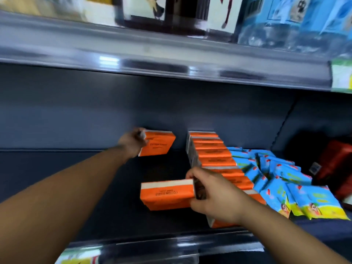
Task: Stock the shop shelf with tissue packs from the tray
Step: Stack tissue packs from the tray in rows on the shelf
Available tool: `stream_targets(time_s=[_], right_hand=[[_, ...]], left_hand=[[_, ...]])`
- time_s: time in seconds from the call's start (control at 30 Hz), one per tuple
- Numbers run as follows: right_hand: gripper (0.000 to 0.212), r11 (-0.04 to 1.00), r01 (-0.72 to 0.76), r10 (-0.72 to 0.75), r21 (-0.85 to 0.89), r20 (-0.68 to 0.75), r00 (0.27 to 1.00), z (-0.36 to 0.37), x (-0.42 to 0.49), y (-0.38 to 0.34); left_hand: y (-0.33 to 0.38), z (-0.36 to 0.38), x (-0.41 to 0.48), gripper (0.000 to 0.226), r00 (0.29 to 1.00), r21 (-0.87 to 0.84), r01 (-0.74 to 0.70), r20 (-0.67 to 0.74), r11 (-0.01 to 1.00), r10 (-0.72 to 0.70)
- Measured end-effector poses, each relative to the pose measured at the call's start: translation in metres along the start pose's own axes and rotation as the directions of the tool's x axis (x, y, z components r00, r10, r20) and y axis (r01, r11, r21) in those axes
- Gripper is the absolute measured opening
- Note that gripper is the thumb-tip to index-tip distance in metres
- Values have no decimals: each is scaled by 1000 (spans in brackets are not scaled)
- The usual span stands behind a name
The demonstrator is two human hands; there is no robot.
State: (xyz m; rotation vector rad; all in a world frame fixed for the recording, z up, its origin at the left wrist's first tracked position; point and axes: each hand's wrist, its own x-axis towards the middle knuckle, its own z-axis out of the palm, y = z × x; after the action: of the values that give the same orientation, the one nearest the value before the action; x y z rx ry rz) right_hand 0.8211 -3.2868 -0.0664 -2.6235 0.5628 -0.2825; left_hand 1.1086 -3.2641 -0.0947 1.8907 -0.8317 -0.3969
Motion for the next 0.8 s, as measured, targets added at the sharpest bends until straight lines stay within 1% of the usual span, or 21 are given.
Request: stream_targets(time_s=[0.07,0.1,0.2,0.3,0.37,0.47,0.5,0.6,0.67,0.77,0.8], right_hand=[[38,999,32,-32,-29,-2,999,0,-2,3],[37,998,52,-52,-45,-10,999,-1,-3,4],[36,995,87,-88,-51,-35,995,-4,0,5],[35,992,103,-110,-79,-86,990,-8,4,5],[35,992,99,-107,-83,-103,989,-12,4,8],[34,992,95,-104,-88,-108,989,-15,4,12],[34,992,91,-100,-84,-110,989,-15,4,13],[33,994,68,-79,-91,-119,990,-13,8,13],[32,994,51,-63,-93,-135,989,-12,13,14],[32,996,22,-34,-88,-145,989,-14,20,16],[33,996,2,-14,-84,-148,989,-18,22,18]], left_hand=[[-4,17,14,22,999,-39,37,22,999,-36],[-10,25,22,20,998,-52,50,37,997,-48],[-16,45,34,25,996,-82,53,69,995,-47],[-11,54,37,25,995,-139,75,79,987,-64],[-16,63,48,23,993,-180,101,80,978,-88],[-18,71,52,33,993,-215,117,22,970,-115],[-15,73,50,33,993,-237,118,15,964,-118],[-10,78,48,38,991,-348,132,22,928,-133],[-11,76,46,41,993,-385,122,45,915,-113],[-10,64,40,36,990,-359,109,120,927,-70],[-7,59,36,33,991,-341,93,123,935,-54]])
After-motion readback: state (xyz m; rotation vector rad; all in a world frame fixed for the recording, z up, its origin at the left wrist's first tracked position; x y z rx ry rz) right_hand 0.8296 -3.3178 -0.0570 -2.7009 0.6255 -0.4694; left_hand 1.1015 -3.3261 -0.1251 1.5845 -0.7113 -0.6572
